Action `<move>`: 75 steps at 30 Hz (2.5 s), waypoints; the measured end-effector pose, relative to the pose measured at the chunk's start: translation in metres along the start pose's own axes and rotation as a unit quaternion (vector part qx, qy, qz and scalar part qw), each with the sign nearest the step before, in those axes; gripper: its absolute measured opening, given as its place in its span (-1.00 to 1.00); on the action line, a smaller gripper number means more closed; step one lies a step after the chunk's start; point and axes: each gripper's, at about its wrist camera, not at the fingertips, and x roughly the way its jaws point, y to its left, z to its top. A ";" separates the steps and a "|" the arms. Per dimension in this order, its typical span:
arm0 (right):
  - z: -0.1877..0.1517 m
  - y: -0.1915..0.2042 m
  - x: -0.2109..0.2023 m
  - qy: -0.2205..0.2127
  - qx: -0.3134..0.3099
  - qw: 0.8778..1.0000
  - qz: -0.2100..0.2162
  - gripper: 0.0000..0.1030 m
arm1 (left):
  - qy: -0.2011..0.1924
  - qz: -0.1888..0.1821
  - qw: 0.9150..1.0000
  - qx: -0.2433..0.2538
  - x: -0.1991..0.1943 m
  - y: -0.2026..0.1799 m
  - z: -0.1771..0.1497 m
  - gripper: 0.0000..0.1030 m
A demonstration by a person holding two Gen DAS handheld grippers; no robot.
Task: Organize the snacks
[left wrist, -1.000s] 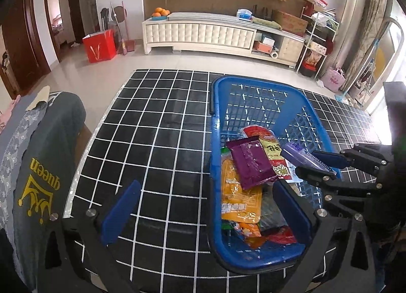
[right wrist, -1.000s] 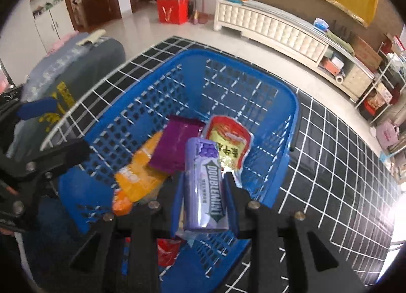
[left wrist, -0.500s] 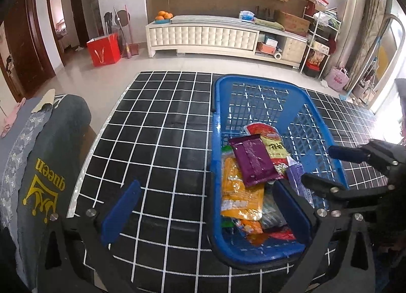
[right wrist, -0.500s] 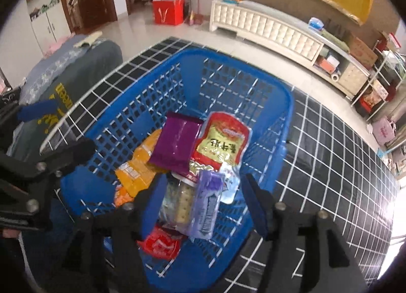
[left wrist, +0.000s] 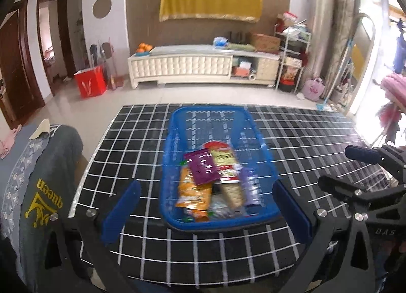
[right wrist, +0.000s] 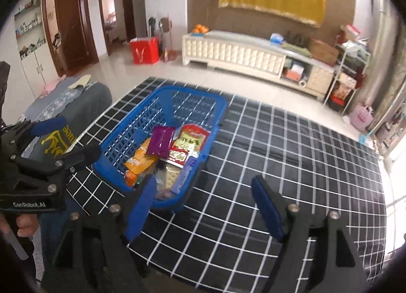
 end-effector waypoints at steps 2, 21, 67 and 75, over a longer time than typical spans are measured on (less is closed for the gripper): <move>-0.004 -0.003 -0.013 -0.014 0.008 1.000 -0.006 0.80 | -0.012 -0.006 1.000 0.008 -0.013 -0.012 -0.001 1.00; -0.034 -0.016 -0.130 -0.129 0.048 0.989 -0.048 1.00 | -0.108 -0.041 0.992 0.049 -0.125 -0.070 -0.009 1.00; -0.058 -0.002 -0.171 -0.156 0.063 0.984 -0.054 1.00 | -0.127 -0.032 0.990 0.060 -0.157 -0.081 -0.022 1.00; -0.057 -0.003 -0.171 -0.156 0.064 0.984 -0.054 1.00 | -0.131 -0.027 0.989 0.058 -0.159 -0.081 -0.023 1.00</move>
